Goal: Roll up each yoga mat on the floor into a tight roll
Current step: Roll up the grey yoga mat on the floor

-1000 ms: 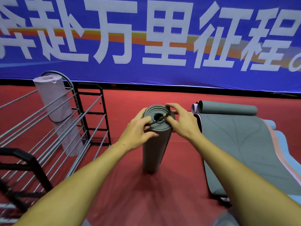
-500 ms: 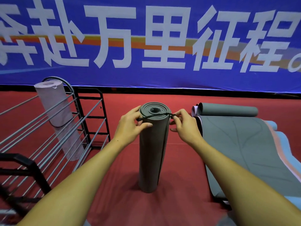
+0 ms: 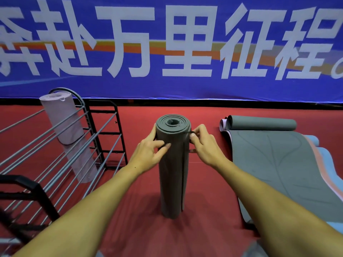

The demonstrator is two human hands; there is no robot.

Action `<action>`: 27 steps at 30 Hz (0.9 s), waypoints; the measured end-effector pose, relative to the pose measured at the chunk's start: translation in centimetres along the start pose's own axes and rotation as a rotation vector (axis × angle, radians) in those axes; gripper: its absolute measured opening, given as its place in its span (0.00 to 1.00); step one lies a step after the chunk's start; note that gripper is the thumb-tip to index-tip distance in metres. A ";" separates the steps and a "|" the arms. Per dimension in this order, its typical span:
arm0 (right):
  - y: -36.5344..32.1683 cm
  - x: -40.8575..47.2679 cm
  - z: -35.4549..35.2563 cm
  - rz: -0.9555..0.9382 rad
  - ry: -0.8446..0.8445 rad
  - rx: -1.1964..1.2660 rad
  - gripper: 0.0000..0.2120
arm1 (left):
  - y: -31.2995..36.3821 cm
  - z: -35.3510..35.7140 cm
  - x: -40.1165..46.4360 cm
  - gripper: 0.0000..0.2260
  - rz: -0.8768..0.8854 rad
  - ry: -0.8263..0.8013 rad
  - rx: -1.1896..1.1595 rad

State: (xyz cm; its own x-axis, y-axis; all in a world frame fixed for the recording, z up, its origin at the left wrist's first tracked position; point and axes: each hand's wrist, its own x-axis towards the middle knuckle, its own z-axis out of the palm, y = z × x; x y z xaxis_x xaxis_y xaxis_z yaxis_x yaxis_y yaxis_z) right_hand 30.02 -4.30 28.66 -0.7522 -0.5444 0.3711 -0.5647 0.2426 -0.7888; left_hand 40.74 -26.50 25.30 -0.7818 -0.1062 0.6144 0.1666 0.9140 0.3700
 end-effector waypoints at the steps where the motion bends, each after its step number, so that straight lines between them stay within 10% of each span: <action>1: 0.0 0.0 0.0 -0.016 -0.036 -0.036 0.06 | -0.3 0.1 -0.1 0.20 -0.017 -0.051 0.015; 12: 6.7 1.8 0.8 0.135 -0.371 -0.553 0.16 | -5.2 2.8 -0.7 0.12 -0.261 -0.387 -0.086; 21: 16.8 3.6 7.5 0.236 -0.443 -0.451 0.07 | -15.2 11.2 -1.8 0.28 -0.542 -0.423 -0.406; 27: 17.9 4.4 9.2 0.369 -0.319 -0.270 0.09 | -13.8 12.7 -1.2 0.11 -0.805 -0.404 -0.672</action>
State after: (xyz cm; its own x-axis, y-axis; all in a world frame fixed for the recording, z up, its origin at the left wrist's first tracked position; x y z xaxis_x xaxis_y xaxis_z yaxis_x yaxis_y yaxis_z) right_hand 19.75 -9.70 11.68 -0.8002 -0.5904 -0.1055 -0.3818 0.6372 -0.6694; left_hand 31.74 -34.03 10.60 -0.9250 -0.3240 -0.1987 -0.2798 0.2268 0.9329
